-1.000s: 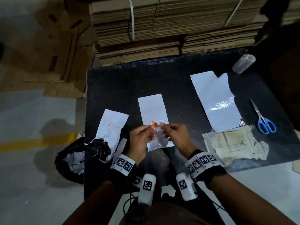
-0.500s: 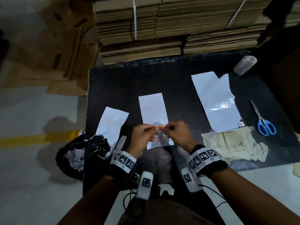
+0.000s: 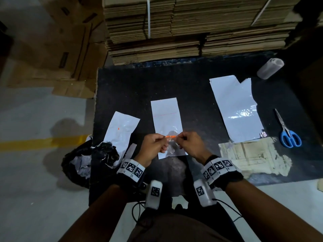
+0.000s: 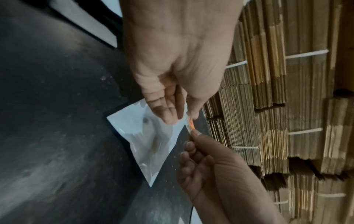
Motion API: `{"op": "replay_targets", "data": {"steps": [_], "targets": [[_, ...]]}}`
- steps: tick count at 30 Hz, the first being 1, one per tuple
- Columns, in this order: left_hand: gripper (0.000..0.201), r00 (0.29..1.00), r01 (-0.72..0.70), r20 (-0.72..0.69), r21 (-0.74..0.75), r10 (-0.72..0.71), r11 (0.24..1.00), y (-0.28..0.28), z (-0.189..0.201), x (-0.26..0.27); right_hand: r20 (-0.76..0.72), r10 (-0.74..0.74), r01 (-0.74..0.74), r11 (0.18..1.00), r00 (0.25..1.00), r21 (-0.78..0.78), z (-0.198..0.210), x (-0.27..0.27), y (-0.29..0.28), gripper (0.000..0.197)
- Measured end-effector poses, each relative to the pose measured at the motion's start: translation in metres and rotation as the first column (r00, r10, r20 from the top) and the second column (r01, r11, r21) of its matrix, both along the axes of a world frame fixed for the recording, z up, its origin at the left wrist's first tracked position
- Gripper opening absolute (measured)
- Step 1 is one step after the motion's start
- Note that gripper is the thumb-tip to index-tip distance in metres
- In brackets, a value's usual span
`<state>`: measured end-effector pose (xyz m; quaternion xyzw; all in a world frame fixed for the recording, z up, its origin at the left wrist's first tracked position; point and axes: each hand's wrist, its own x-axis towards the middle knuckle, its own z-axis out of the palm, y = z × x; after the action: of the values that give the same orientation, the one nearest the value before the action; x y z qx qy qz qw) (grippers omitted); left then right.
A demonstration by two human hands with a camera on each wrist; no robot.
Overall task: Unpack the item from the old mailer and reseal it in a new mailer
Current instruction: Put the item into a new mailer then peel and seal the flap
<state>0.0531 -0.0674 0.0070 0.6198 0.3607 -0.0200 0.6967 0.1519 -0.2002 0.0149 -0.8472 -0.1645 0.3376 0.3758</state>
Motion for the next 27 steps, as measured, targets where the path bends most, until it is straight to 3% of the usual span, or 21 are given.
{"op": "replay_targets", "data": {"steps": [11, 18, 21, 27], "targets": [[0.013, 0.99, 0.092, -0.093, -0.132, -0.105, 0.987, 0.016, 0.004, 0.002, 0.053, 0.236, -0.233, 0.971, 0.97, -0.054, -0.005, 0.012, 0.004, 0.022], [0.009, 0.99, -0.049, -0.14, -0.283, 0.009, 0.958, 0.014, 0.003, 0.01, 0.062, 0.128, -0.124, 0.99, 0.99, -0.063, -0.01, 0.012, 0.01, 0.02], [0.011, 0.986, -0.073, -0.161, -0.202, 0.04, 0.977, 0.011, 0.001, 0.012, 0.094, 0.067, -0.059, 0.994, 0.993, -0.087, -0.013, 0.005, 0.01, 0.018], [0.017, 0.975, 0.026, -0.22, 0.186, 0.016, 0.982, 0.001, -0.013, 0.016, 0.155, 0.03, -0.006, 0.988, 0.987, -0.152, -0.013, -0.003, 0.014, 0.019]]}}
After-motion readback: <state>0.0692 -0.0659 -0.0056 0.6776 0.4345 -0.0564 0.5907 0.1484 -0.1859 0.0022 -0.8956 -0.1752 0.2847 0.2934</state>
